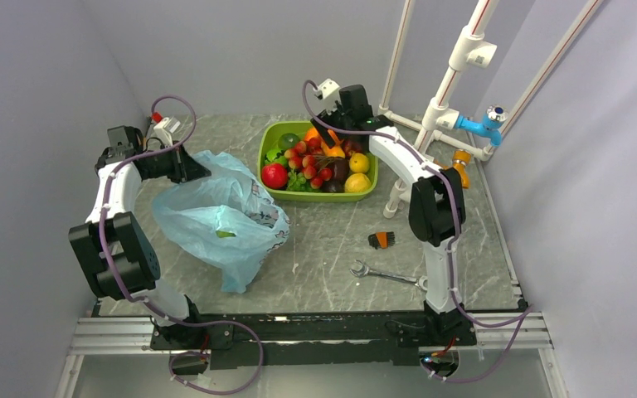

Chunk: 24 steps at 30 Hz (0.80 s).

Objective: Place the fake fruits into the plastic bag and tie a complex knot

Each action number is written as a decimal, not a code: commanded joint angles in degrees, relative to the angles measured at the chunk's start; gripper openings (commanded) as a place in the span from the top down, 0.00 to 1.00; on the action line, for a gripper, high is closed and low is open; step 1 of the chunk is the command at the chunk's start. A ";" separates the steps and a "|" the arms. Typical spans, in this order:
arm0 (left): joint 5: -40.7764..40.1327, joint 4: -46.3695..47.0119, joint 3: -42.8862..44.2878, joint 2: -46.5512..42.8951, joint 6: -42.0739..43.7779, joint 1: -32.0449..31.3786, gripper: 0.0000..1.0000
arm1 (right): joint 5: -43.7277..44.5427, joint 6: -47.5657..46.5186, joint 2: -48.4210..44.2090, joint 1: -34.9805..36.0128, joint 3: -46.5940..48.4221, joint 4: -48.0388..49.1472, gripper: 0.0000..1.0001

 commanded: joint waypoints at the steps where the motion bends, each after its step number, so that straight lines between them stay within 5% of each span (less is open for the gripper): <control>1: 0.61 -0.18 2.35 0.96 0.71 -0.17 1.00 | -3.03 -1.46 2.09 -0.47 2.48 1.16 0.03; 16: 0.58 -0.65 2.53 0.99 0.91 -0.24 1.00 | 0.04 -4.66 9.67 -1.01 2.50 3.94 0.03; 24: 0.41 -1.43 2.71 0.87 1.85 -0.24 1.00 | -0.02 -4.17 7.47 -1.19 2.52 4.82 0.32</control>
